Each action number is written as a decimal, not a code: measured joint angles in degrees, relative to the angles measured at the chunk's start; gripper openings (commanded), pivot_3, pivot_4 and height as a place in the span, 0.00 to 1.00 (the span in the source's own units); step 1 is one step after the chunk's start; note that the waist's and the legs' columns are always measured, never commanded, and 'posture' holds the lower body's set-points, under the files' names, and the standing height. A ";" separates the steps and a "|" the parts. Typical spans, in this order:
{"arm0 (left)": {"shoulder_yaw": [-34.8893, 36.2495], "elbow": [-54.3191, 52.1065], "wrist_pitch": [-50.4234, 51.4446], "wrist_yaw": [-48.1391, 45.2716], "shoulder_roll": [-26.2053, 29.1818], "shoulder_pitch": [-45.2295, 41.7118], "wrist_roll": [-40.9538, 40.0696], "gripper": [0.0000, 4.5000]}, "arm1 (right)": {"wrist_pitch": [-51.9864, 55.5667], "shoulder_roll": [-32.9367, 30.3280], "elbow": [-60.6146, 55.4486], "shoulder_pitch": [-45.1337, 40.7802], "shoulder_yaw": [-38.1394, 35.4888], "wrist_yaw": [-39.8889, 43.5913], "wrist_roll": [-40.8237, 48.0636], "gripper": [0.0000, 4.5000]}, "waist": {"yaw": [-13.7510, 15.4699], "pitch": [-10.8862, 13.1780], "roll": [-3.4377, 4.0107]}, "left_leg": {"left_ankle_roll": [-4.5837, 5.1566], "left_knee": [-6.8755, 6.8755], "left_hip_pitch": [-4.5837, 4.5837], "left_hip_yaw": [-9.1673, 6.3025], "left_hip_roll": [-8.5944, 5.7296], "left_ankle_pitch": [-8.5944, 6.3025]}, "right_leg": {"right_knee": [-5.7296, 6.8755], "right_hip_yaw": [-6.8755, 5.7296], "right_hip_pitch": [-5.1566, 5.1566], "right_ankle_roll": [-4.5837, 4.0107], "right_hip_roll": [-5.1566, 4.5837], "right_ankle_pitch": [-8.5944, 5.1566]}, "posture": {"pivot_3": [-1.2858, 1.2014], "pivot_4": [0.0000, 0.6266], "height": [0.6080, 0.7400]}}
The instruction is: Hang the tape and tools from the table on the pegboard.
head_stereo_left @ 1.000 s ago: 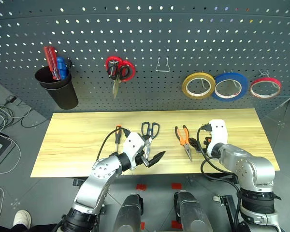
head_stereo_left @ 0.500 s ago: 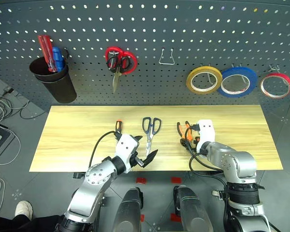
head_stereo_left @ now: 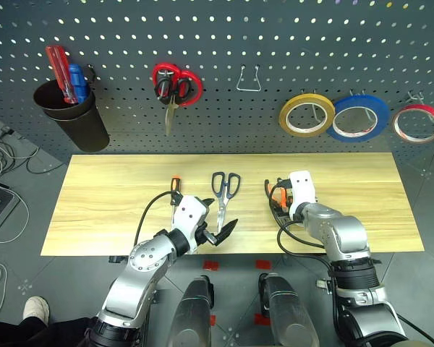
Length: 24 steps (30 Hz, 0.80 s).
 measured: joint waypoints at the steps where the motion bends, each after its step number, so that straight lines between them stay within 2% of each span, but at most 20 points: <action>1: 0.22 -0.07 0.17 0.13 0.00 0.09 0.00 1.00 | -0.20 0.05 0.28 -0.55 0.06 0.09 0.00 0.99 | 0.05 0.04 0.00 | 0.00 0.00 0.00 -0.01 0.00 0.00 | 0.00 0.00 0.00 0.00 0.00 0.00 | 0.57 0.69 1.00; 10: 0.10 -2.58 1.52 1.20 -0.70 1.65 -0.01 1.00 | -2.15 0.32 3.54 -3.02 1.33 1.47 -1.07 0.99 | 0.24 0.31 -0.01 | -0.01 -0.05 -0.01 0.00 0.00 0.00 | -0.03 0.01 -0.02 0.00 -0.02 0.00 | 0.57 0.69 1.00; 13: 0.09 -2.60 2.04 1.36 -0.78 1.64 -0.01 1.00 | -2.69 -0.09 4.01 -3.44 1.32 2.10 -1.60 0.86 | 0.26 0.36 0.00 | -0.01 -0.07 -0.01 0.00 0.00 0.00 | -0.04 0.00 -0.03 0.00 -0.01 0.00 | 0.57 0.69 1.00; 15: 0.10 -2.60 2.12 1.36 -0.79 1.60 -0.01 1.00 | -2.95 -0.50 4.33 -3.58 1.27 2.44 -2.12 0.71 | 0.29 0.45 -0.01 | -0.01 -0.07 -0.02 0.00 0.01 0.00 | -0.04 0.00 -0.04 0.00 -0.01 0.00 | 0.57 0.68 1.00; 16: 0.10 -2.60 2.13 1.36 -0.79 1.58 -0.01 1.00 | -3.02 -0.60 4.38 -3.58 1.26 2.54 -2.19 0.67 | 0.33 0.48 -0.01 | -0.01 -0.07 -0.02 0.00 0.01 0.00 | -0.04 0.00 -0.04 0.00 -0.01 0.00 | 0.57 0.68 1.00; 24: 0.12 -2.33 2.12 1.34 -1.17 0.34 -0.01 1.00 | -3.73 -1.22 4.50 -3.58 1.28 3.45 -2.65 0.67 | 0.39 0.54 -0.02 | -0.01 -0.07 -0.04 -0.01 0.02 0.00 | -0.05 0.00 -0.05 0.00 -0.02 0.00 | 0.57 0.67 1.00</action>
